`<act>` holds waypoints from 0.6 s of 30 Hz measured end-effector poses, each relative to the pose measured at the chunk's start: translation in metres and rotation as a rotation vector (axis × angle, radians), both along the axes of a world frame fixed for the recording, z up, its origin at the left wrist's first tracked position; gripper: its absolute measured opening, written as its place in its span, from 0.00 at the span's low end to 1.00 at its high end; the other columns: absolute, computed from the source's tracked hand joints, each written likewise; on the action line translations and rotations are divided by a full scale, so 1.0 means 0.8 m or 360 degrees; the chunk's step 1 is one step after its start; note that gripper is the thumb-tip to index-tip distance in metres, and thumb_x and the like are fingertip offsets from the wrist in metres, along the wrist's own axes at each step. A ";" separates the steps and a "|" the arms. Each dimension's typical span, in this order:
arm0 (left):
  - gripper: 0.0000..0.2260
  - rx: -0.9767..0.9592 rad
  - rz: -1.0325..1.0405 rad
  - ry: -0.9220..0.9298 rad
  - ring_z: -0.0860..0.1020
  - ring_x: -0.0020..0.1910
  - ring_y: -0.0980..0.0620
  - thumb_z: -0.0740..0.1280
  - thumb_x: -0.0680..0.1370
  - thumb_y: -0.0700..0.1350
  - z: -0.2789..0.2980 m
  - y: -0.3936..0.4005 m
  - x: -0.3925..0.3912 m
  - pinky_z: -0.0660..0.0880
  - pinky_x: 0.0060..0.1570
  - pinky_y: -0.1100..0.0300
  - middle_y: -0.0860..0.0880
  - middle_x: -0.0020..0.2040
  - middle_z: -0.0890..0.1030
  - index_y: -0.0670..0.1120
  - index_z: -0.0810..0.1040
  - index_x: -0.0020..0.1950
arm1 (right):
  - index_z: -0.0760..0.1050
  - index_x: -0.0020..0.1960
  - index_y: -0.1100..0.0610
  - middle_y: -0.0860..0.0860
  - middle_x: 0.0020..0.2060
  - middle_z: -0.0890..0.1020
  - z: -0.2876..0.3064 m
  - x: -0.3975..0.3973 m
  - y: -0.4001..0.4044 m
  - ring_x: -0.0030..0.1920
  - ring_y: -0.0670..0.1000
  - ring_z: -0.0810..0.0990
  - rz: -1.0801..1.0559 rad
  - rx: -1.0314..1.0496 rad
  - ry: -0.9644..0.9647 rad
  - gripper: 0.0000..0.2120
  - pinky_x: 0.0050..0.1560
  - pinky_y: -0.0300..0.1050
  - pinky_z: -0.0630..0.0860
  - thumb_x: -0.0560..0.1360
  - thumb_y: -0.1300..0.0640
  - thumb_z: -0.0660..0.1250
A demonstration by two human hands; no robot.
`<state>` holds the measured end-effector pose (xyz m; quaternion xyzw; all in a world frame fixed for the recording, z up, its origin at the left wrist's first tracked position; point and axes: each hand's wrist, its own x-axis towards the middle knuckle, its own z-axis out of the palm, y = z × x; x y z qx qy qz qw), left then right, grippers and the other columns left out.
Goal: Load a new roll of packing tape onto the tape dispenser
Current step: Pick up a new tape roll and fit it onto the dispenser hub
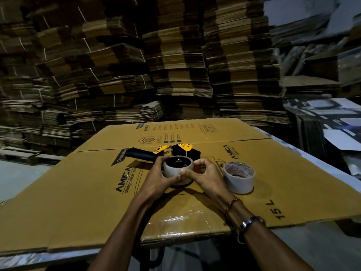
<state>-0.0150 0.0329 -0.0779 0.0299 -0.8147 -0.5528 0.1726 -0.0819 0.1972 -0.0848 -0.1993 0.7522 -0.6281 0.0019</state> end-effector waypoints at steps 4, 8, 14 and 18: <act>0.34 0.0049 -0.0142 -0.0072 0.72 0.63 0.52 0.75 0.73 0.40 0.005 -0.010 0.000 0.77 0.47 0.68 0.52 0.64 0.70 0.51 0.64 0.74 | 0.72 0.60 0.58 0.52 0.55 0.81 0.001 -0.003 -0.002 0.55 0.48 0.81 0.0173 -0.0030 -0.0079 0.28 0.54 0.43 0.81 0.66 0.55 0.81; 0.37 0.0091 -0.0239 -0.0156 0.72 0.63 0.52 0.76 0.72 0.40 0.006 -0.019 -0.002 0.76 0.51 0.68 0.50 0.68 0.69 0.52 0.62 0.76 | 0.73 0.55 0.55 0.52 0.52 0.81 -0.003 -0.005 -0.003 0.54 0.51 0.81 0.0122 -0.0017 -0.0046 0.27 0.55 0.48 0.81 0.62 0.52 0.83; 0.42 0.0160 -0.0308 -0.0228 0.71 0.64 0.49 0.78 0.69 0.43 0.006 -0.023 -0.002 0.75 0.56 0.63 0.48 0.69 0.67 0.54 0.61 0.77 | 0.74 0.50 0.53 0.47 0.44 0.78 -0.002 0.001 0.001 0.44 0.45 0.77 0.0004 0.0006 0.0025 0.23 0.44 0.37 0.77 0.63 0.53 0.83; 0.40 0.0137 -0.0321 -0.0239 0.71 0.62 0.52 0.76 0.71 0.39 0.006 -0.025 -0.002 0.75 0.54 0.64 0.49 0.69 0.67 0.54 0.61 0.77 | 0.73 0.56 0.55 0.49 0.50 0.80 -0.002 -0.001 0.001 0.52 0.47 0.79 0.0051 0.0027 -0.0002 0.28 0.52 0.42 0.80 0.63 0.52 0.83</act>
